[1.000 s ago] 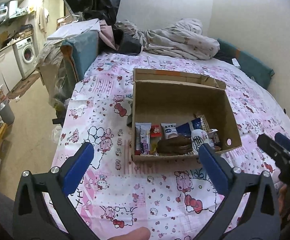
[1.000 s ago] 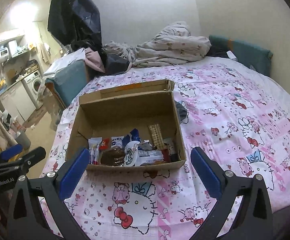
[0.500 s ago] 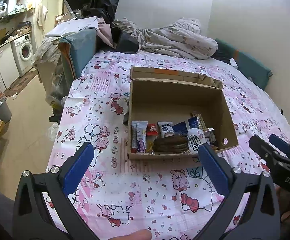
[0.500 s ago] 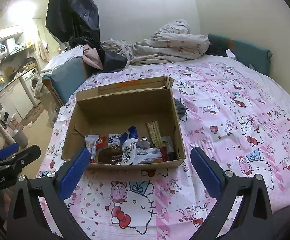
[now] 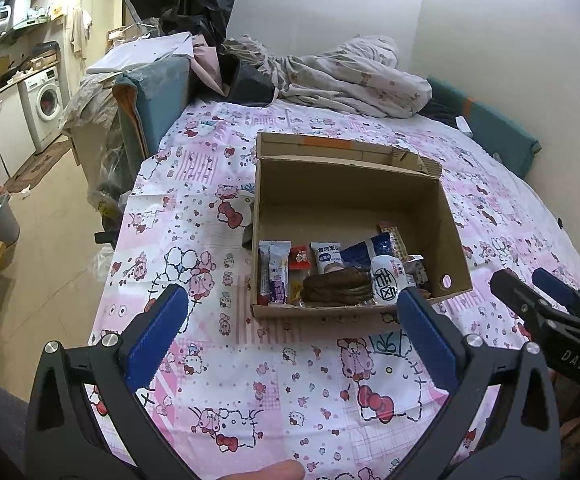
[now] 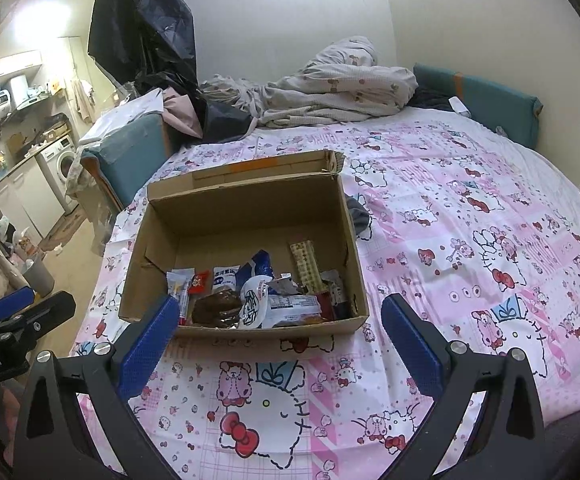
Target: Organize snacks
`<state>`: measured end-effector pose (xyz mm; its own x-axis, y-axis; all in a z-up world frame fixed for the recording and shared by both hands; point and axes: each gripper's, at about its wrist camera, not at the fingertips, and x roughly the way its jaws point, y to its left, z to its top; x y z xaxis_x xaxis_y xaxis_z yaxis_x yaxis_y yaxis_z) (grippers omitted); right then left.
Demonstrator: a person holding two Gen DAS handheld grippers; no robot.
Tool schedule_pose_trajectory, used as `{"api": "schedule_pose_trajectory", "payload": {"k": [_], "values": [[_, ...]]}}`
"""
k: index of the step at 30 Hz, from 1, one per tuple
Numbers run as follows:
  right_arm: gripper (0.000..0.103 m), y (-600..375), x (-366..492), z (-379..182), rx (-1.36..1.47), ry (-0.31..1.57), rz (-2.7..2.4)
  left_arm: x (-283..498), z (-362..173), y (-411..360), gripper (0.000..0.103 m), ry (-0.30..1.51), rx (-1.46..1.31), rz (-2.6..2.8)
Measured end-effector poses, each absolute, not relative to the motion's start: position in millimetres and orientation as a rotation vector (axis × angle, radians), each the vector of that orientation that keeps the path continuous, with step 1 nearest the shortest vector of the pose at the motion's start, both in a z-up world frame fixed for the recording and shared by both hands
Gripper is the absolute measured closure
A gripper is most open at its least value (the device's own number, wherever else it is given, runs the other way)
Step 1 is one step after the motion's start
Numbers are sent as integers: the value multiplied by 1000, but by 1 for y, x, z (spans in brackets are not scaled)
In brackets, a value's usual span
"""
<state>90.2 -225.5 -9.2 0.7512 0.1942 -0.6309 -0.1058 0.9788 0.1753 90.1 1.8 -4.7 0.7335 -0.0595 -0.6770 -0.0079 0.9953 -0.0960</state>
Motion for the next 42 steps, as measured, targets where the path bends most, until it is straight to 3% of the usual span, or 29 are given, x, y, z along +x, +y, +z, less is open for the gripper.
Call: {"api": "schedule_pose_trajectory", "payload": {"k": [42], "values": [[0,-229,90,-5,148,690,155,90,-6,2,0,745,-99,-26]]}}
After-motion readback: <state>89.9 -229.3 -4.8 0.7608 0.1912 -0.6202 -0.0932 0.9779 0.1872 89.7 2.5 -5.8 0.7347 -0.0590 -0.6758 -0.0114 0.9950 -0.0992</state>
